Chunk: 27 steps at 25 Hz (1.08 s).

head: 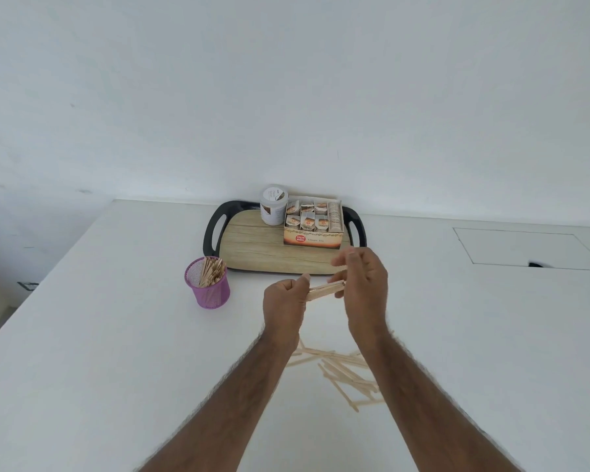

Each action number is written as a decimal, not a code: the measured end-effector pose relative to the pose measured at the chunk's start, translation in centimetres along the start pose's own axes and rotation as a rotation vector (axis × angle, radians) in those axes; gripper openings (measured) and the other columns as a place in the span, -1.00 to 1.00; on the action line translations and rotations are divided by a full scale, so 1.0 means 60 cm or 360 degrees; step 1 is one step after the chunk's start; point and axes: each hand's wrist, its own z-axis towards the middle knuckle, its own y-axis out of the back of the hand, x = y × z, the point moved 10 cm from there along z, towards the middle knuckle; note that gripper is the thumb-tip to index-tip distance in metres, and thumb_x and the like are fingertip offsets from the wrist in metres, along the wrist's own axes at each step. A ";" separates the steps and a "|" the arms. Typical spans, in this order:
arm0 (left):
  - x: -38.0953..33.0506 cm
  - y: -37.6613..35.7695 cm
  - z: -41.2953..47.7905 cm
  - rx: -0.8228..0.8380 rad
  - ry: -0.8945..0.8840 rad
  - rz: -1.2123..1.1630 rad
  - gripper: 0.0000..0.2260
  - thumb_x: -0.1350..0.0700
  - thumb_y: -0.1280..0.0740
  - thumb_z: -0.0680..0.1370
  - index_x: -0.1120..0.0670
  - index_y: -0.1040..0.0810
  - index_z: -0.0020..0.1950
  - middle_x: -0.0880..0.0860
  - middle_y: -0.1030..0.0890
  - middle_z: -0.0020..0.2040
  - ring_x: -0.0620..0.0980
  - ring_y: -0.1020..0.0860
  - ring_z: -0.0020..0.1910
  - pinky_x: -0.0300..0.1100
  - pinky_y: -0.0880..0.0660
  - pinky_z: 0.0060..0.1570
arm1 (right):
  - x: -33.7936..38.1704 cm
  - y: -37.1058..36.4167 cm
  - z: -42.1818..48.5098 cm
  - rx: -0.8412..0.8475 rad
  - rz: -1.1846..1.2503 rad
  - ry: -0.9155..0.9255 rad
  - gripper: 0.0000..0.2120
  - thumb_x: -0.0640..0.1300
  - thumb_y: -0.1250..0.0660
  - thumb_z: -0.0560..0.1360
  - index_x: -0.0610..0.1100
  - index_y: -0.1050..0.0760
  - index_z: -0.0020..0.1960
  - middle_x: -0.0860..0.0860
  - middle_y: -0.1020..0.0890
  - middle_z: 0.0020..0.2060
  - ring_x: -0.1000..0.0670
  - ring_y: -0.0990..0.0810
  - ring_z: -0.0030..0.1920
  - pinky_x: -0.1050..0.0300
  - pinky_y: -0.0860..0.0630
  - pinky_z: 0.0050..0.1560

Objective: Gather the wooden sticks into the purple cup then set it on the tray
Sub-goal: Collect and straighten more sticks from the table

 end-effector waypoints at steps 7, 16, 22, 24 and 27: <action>-0.012 0.001 -0.010 -0.0006 -0.0077 -0.0050 -0.63 0.27 -0.17 0.54 -0.08 -0.41 0.28 0.09 -0.46 -0.26 -0.10 -0.38 -0.45 -0.21 -0.33 -0.53 | -0.034 -0.026 -0.005 0.0270 -0.0743 -0.0061 -0.52 0.06 -0.33 0.58 -0.13 -0.35 -0.43 0.08 -0.40 -0.59 0.09 -0.32 -0.54 0.19 -0.29 -0.46; -0.021 -0.004 -0.007 0.0156 -0.0090 0.0123 -0.73 0.15 -0.16 0.65 0.07 -0.66 -0.02 0.03 -0.55 -0.35 -0.12 -0.39 -0.50 -0.24 -0.30 -0.54 | -0.046 -0.028 -0.014 0.0291 -0.0471 -0.0112 -0.54 -0.02 -0.45 0.52 -0.25 -0.40 -0.41 0.08 -0.35 -0.58 0.07 -0.27 -0.50 0.15 -0.28 -0.46; -0.021 0.003 -0.006 0.0071 -0.0060 0.0202 -0.61 -0.07 -0.27 0.68 0.15 -0.62 -0.21 -0.05 -0.42 -0.49 -0.13 -0.32 -0.54 -0.25 -0.28 -0.54 | -0.048 -0.001 -0.012 0.0076 -0.0351 -0.0150 -0.53 -0.02 -0.48 0.51 -0.11 -0.34 -0.45 0.12 -0.32 -0.59 0.10 -0.25 -0.51 0.17 -0.27 -0.46; -0.017 -0.009 -0.010 0.0177 -0.0055 0.0240 -0.64 -0.06 -0.26 0.69 0.16 -0.55 -0.18 -0.03 -0.40 -0.44 -0.12 -0.32 -0.51 -0.23 -0.30 -0.53 | -0.055 0.007 -0.017 0.0021 -0.0411 -0.0185 -0.51 0.01 -0.43 0.55 -0.17 -0.33 -0.42 0.11 -0.31 -0.59 0.08 -0.24 -0.50 0.14 -0.27 -0.46; -0.026 -0.022 -0.014 0.0271 -0.0159 0.0308 -0.69 0.00 -0.23 0.70 0.17 -0.54 -0.11 0.01 -0.38 -0.39 -0.10 -0.32 -0.47 -0.20 -0.33 -0.49 | -0.077 0.011 -0.026 0.0057 -0.0409 -0.0337 -0.51 0.04 -0.36 0.59 -0.19 -0.32 -0.39 0.04 -0.29 -0.54 0.04 -0.23 -0.49 0.12 -0.21 -0.45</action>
